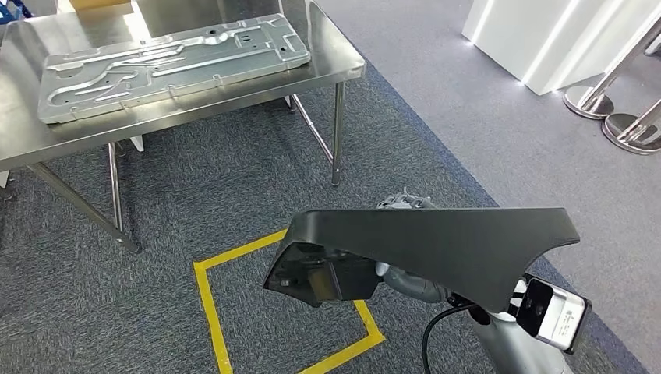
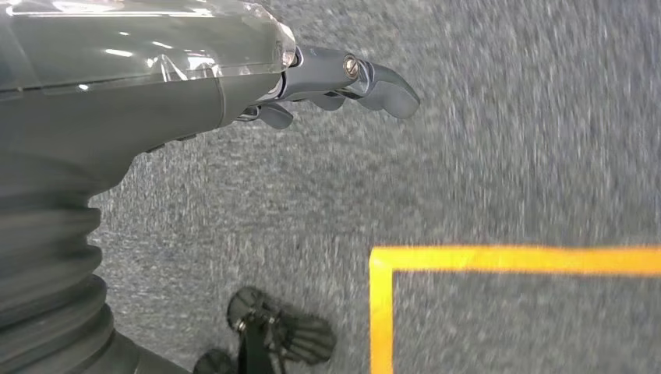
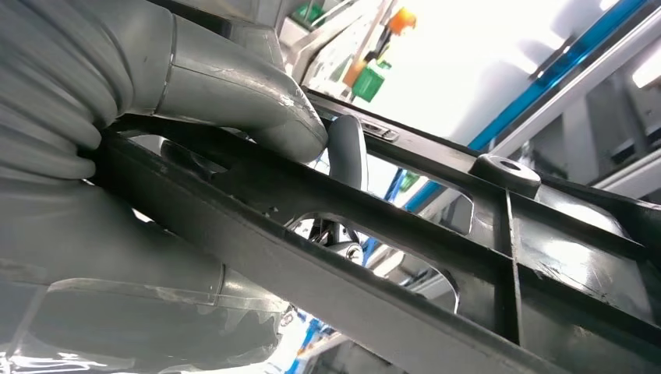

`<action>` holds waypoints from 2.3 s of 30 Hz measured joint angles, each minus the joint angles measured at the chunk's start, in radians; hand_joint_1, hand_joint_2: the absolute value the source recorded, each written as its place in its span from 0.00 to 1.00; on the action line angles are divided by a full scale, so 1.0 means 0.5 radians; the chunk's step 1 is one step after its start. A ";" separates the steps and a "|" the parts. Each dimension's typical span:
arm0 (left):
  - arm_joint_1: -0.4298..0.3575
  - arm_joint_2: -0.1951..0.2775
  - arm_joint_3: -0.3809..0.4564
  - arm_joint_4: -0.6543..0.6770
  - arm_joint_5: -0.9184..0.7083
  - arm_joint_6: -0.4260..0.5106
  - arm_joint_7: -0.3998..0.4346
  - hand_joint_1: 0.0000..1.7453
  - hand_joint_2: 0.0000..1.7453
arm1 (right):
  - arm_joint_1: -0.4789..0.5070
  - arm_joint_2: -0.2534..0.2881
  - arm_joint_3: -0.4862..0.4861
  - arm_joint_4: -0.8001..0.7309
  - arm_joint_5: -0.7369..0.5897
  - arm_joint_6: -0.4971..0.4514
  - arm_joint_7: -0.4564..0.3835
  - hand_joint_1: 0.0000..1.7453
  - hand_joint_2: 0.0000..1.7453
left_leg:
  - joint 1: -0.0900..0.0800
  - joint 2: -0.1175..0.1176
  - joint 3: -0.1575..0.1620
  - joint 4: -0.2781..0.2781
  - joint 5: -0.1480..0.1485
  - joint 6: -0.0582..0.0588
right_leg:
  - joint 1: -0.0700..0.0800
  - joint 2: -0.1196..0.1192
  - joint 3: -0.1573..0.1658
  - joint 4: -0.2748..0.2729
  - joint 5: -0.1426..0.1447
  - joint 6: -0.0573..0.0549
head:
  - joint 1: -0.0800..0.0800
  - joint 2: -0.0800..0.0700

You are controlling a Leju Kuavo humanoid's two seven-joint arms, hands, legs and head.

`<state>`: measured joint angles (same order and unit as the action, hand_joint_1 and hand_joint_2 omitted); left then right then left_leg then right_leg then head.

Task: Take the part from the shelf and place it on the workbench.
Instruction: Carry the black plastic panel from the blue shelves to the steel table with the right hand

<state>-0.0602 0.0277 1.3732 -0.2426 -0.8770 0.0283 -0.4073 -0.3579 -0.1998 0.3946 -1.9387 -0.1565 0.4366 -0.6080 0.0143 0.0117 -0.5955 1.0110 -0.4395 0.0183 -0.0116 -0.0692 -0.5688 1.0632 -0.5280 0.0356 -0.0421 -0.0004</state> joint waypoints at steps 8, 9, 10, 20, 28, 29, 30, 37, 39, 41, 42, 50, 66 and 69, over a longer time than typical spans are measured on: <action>-0.007 -0.004 0.002 0.000 -0.041 0.019 0.007 0.00 1.00 | 0.001 0.002 0.000 -0.004 0.005 0.000 0.009 1.00 1.00 | -0.007 -0.223 -0.009 0.016 0.007 0.010 | -0.004 0.231 -0.078 0.071 0.074 -0.035 | 0.000 0.000; -0.008 -0.006 0.002 0.001 -0.052 0.025 0.012 0.00 1.00 | 0.000 0.002 0.000 -0.006 0.002 0.000 0.010 1.00 1.00 | -0.005 -0.248 -0.016 0.017 0.010 0.001 | -0.005 0.270 -0.034 -0.034 0.111 -0.042 | 0.000 0.000; -0.007 -0.007 0.002 0.001 -0.061 0.031 0.018 0.00 1.00 | -0.001 0.004 0.001 -0.007 -0.001 0.000 0.011 1.00 1.00 | -0.001 -0.271 -0.025 0.017 0.014 -0.011 | -0.002 0.296 -0.014 -0.086 0.121 -0.046 | 0.000 0.000; -0.007 -0.009 0.002 0.001 -0.041 -0.051 0.038 0.00 1.00 | 0.007 0.060 0.006 -0.007 -0.099 0.032 -0.013 1.00 1.00 | 0.016 -0.043 -0.276 0.552 -0.229 -0.106 | -0.003 0.103 0.024 -0.162 0.138 -0.099 | -0.001 0.000; 0.004 0.003 0.001 0.001 -0.061 -0.102 0.004 0.00 1.00 | 0.018 0.072 0.002 -0.011 -0.098 0.032 -0.020 1.00 1.00 | 0.012 -0.017 0.072 -0.023 -0.090 -0.030 | 0.000 0.074 0.065 -0.114 0.091 -0.010 | 0.000 0.000; 0.007 0.003 0.001 0.001 -0.063 -0.102 0.003 0.00 1.00 | 0.019 0.072 -0.001 -0.012 -0.097 0.032 -0.023 1.00 1.00 | 0.014 -0.022 0.094 -0.027 -0.094 -0.014 | -0.004 0.083 0.058 -0.077 0.084 0.000 | 0.000 0.000; 0.007 0.004 0.001 0.001 -0.065 -0.102 0.001 0.00 1.00 | 0.021 0.072 -0.004 -0.012 -0.097 0.032 -0.028 1.00 1.00 | 0.013 -0.026 0.118 -0.029 -0.099 -0.002 | -0.008 0.094 0.024 -0.012 0.060 0.004 | 0.000 0.000; 0.007 0.004 0.001 0.001 -0.069 -0.103 -0.004 0.00 1.00 | 0.057 0.072 -0.019 -0.012 -0.096 0.030 -0.041 1.00 1.00 | 0.006 -0.062 0.292 -0.031 -0.233 0.006 | -0.001 0.130 -0.374 0.296 -0.017 -0.003 | 0.000 0.000; 0.006 0.002 0.001 0.001 -0.072 -0.103 -0.004 0.00 1.00 | 0.061 0.071 -0.023 -0.010 -0.096 0.030 -0.042 1.00 1.00 | 0.004 -0.071 0.356 -0.035 -0.293 -0.006 | 0.013 0.139 -0.339 0.053 0.226 -0.029 | 0.001 0.000; 0.003 0.000 0.001 0.001 -0.075 -0.104 -0.006 0.00 1.00 | 0.065 0.071 -0.025 -0.012 -0.095 0.030 -0.046 1.00 1.00 | 0.001 -0.076 0.404 -0.061 -0.330 -0.029 | 0.027 0.149 -0.311 -0.057 0.363 -0.048 | 0.001 0.000; 0.000 0.000 0.001 0.001 -0.077 -0.104 -0.008 0.00 1.00 | 0.064 0.070 -0.026 -0.015 -0.095 0.030 -0.050 1.00 1.00 | 0.000 -0.078 0.423 -0.066 -0.323 -0.044 | 0.030 0.151 -0.292 -0.064 0.345 -0.056 | 0.001 0.000; 0.001 0.008 -0.001 0.001 -0.083 -0.097 -0.014 0.00 1.00 | 0.069 0.068 -0.029 -0.027 -0.082 0.029 -0.079 1.00 1.00 | 0.005 -0.045 -0.092 0.545 -0.484 -0.102 | 0.009 0.143 0.047 -0.175 0.153 -0.104 | 0.001 0.000; -0.009 0.008 0.000 0.001 -0.086 -0.091 -0.019 0.00 1.00 | 0.062 0.067 -0.024 -0.024 -0.068 0.028 -0.095 1.00 1.00 | -0.011 -0.041 -0.094 0.074 0.041 0.015 | 0.010 0.151 -0.161 0.478 -0.246 0.001 | 0.002 0.000; -0.004 0.002 -0.001 0.001 -0.086 -0.091 -0.019 0.00 1.00 | 0.064 0.067 -0.024 -0.022 -0.068 0.027 -0.095 1.00 1.00 | -0.019 -0.052 -0.032 0.072 -0.002 0.006 | 0.027 0.151 -0.111 0.131 0.061 -0.042 | 0.002 0.000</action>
<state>-0.0624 0.0287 1.3729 -0.2420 -0.9202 -0.0172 -0.4170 -0.3261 -0.1663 0.3826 -1.9498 -0.1904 0.4499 -0.6556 0.0050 -0.0141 -0.6114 1.0472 -0.4407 0.0213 0.0020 0.0064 -0.6242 1.1289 -0.4975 0.0146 -0.0412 -0.0004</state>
